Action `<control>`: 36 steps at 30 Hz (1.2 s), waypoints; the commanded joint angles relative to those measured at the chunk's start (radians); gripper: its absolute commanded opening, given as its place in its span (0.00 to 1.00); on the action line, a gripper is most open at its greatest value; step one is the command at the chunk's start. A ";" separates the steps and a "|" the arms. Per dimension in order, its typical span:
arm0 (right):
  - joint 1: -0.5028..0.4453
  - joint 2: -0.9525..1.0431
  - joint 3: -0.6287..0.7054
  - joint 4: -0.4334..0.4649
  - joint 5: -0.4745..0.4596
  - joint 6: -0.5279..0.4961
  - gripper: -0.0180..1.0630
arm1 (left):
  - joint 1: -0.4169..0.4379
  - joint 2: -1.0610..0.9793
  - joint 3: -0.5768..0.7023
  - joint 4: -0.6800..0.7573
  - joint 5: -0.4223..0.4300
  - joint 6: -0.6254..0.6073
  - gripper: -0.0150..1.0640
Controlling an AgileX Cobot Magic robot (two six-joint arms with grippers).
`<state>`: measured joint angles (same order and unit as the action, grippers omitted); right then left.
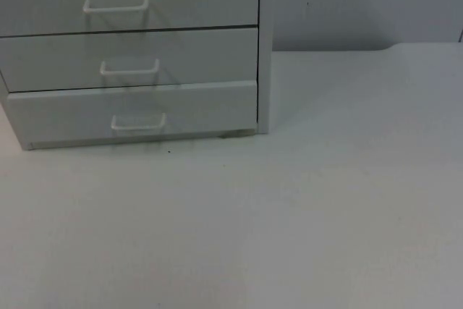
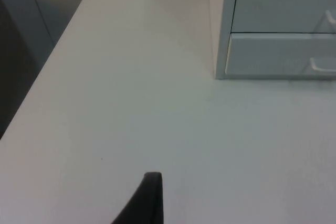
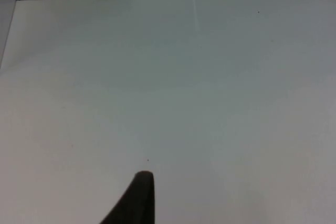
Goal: Open the drawer with the left hand, place the block into the drawer with the right hand, then close the drawer with the left hand.
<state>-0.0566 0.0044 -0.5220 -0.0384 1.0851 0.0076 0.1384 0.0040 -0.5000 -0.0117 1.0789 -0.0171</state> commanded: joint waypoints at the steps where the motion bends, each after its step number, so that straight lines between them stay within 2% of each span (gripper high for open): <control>1: 0.000 -0.004 0.007 -0.003 -0.007 -0.001 0.99 | 0.003 -0.004 0.005 -0.001 -0.004 -0.001 0.99; 21: 0.000 -0.004 0.007 -0.003 -0.006 -0.001 0.99 | -0.005 -0.004 0.005 0.000 -0.004 -0.001 0.99; 26: 0.065 -0.004 0.007 -0.003 -0.009 -0.001 0.99 | -0.098 -0.004 0.005 0.000 -0.004 -0.001 0.99; 30: 0.078 -0.004 0.007 -0.003 -0.009 -0.001 0.99 | -0.150 -0.004 0.005 0.000 -0.004 -0.001 0.99; 36: 0.078 -0.004 0.007 -0.003 -0.009 -0.001 0.99 | -0.160 -0.004 0.005 0.000 -0.004 -0.001 0.99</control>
<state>0.0180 0.0044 -0.5220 -0.0384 1.0830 0.0076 -0.0157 0.0040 -0.5000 -0.0117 1.0789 -0.0171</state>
